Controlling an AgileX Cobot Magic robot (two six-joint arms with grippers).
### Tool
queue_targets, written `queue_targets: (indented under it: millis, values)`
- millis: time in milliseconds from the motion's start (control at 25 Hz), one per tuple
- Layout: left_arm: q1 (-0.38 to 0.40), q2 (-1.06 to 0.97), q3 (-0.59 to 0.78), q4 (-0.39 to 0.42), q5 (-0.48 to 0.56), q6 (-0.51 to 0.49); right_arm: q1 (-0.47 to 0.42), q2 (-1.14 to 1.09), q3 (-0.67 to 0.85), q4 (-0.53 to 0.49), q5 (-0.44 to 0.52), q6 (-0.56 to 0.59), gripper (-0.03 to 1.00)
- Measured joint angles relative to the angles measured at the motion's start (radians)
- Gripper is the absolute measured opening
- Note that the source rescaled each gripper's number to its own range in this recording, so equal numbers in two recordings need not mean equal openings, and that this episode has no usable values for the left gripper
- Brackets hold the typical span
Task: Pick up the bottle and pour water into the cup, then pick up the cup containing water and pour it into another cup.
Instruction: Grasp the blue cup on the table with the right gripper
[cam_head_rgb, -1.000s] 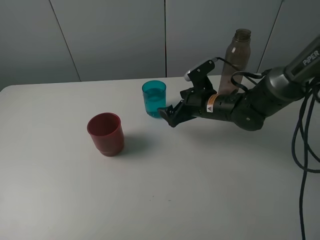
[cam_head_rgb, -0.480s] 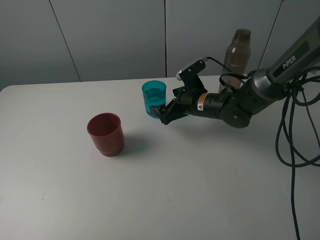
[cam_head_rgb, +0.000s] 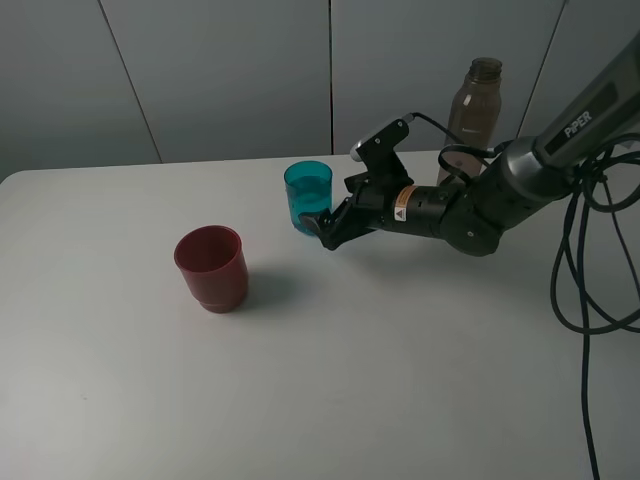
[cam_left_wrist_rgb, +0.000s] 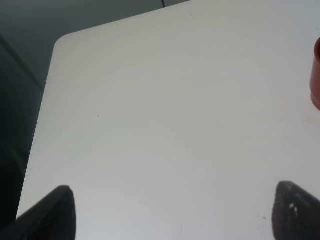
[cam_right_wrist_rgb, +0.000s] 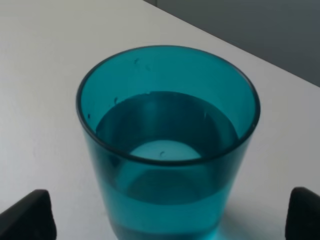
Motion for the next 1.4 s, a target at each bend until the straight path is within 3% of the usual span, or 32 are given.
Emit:
queue_targets:
  millis: [1400]
  values:
    - [0.0,0.0,0.0,0.0,0.0,-0.004,0.026,0.17,-0.181,0.017,-0.029,-0.004,1.0]
